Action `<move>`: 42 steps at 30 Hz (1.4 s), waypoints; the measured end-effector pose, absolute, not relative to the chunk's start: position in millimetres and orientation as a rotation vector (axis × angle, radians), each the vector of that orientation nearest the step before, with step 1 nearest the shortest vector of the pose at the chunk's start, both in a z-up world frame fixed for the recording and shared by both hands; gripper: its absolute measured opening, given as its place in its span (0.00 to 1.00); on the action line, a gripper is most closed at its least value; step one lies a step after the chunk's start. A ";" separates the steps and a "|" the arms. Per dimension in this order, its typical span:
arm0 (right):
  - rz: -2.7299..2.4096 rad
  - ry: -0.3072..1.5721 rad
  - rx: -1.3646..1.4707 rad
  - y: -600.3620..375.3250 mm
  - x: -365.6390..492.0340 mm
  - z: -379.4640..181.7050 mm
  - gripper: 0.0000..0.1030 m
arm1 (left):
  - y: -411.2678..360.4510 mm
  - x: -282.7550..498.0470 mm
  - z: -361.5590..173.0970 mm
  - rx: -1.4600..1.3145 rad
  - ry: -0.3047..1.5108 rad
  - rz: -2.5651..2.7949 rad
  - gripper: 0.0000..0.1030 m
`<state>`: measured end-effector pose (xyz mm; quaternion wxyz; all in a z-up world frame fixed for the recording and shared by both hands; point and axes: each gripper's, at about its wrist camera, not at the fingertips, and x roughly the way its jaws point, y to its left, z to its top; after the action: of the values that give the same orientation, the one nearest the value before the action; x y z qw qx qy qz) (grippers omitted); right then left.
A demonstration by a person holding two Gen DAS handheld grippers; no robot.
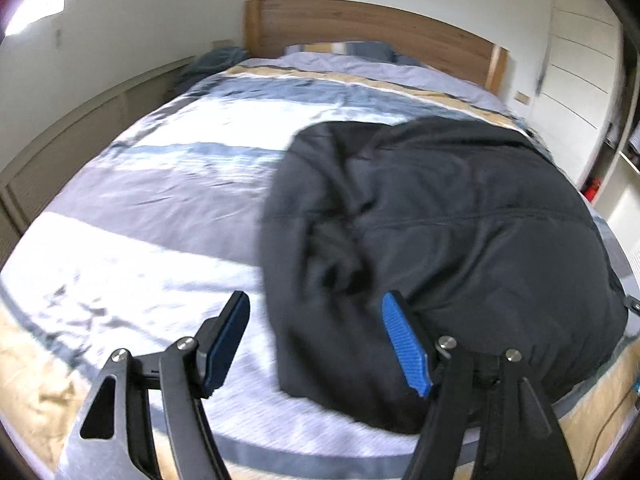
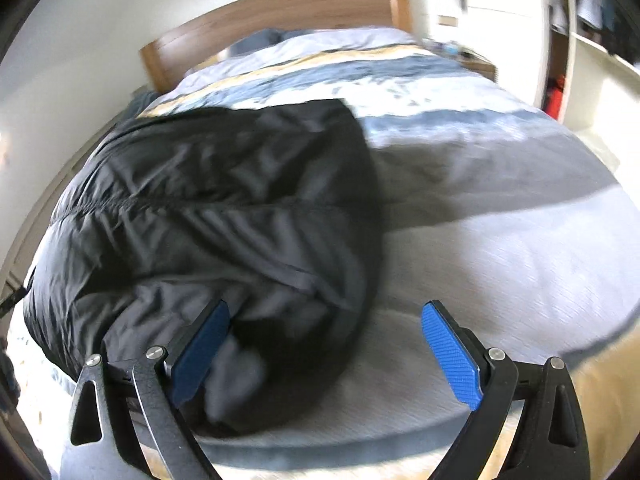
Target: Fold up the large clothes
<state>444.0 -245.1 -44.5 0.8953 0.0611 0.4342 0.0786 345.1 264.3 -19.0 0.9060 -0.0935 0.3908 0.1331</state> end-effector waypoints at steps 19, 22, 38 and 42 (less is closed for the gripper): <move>0.315 1.063 0.484 -269.5 511.5 -82.7 1.00 | 346.5 420.1 -70.1 -0.694 0.979 0.019 0.66; 0.352 1.142 0.548 -263.9 531.5 -113.5 1.00 | 352.2 440.7 -101.1 -0.778 1.021 -0.085 0.69; 0.657 1.180 0.820 -223.5 566.7 -160.8 0.92 | 317.2 467.5 -136.6 -0.998 0.975 -0.361 0.67; 0.675 1.121 0.845 -215.7 559.3 -142.9 0.52 | 295.8 462.5 -101.0 -0.948 0.923 -0.406 0.31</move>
<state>559.3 -215.7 -142.9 0.7118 0.3810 0.5055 0.3044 462.5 295.8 -101.0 0.7701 -0.4370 0.4254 -0.1870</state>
